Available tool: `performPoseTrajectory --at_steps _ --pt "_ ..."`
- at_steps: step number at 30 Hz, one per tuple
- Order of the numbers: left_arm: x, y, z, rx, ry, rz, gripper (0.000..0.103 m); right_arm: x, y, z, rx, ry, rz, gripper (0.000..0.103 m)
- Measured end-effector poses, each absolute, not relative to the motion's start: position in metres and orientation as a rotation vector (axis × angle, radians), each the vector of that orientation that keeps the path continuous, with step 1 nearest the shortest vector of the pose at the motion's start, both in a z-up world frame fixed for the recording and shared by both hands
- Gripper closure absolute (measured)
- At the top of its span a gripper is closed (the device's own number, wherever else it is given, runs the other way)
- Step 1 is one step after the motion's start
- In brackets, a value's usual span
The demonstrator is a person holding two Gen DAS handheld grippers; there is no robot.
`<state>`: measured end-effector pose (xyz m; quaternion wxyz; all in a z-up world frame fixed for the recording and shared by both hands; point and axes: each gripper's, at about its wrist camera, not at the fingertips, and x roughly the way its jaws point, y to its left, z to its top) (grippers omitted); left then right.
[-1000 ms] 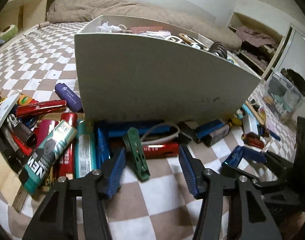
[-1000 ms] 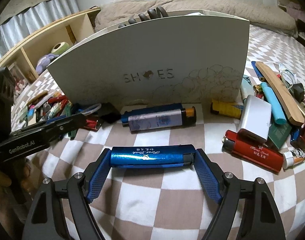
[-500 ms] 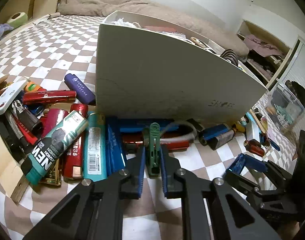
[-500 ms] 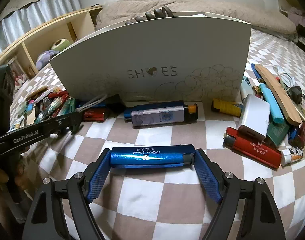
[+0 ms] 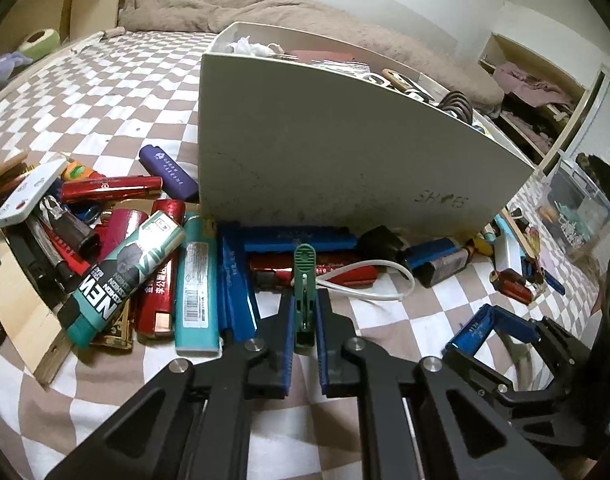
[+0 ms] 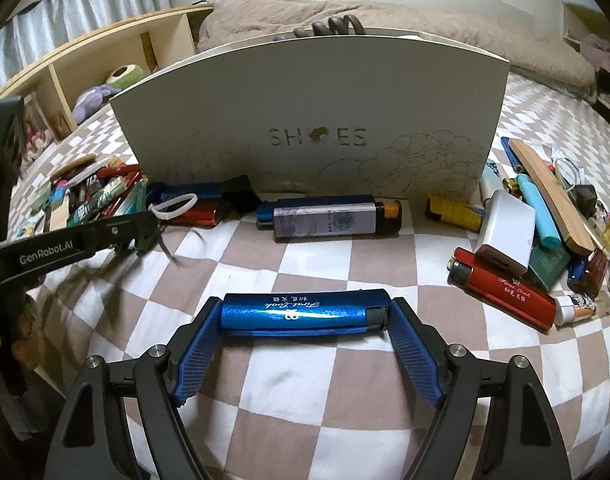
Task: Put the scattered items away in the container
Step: 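Close the left tool on the green clothespin while the right lifts the blue lighter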
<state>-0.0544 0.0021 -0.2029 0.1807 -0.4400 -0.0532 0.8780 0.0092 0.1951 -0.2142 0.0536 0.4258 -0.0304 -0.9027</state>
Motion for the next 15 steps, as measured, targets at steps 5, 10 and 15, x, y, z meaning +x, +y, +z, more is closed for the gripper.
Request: performPoseTrajectory --at_steps 5,10,15 --pt "-0.051 0.002 -0.198 -1.225 -0.13 2.497 0.093 0.01 0.193 -0.213 1.294 -0.082 -2.733 0.02" --pt "-0.048 0.005 -0.191 -1.205 -0.109 2.517 0.093 0.012 0.195 -0.211 1.294 -0.121 -2.732 0.02" --pt "-0.044 0.01 -0.18 -1.179 -0.085 2.527 0.093 0.014 0.199 -0.206 1.282 -0.169 -2.749 0.021"
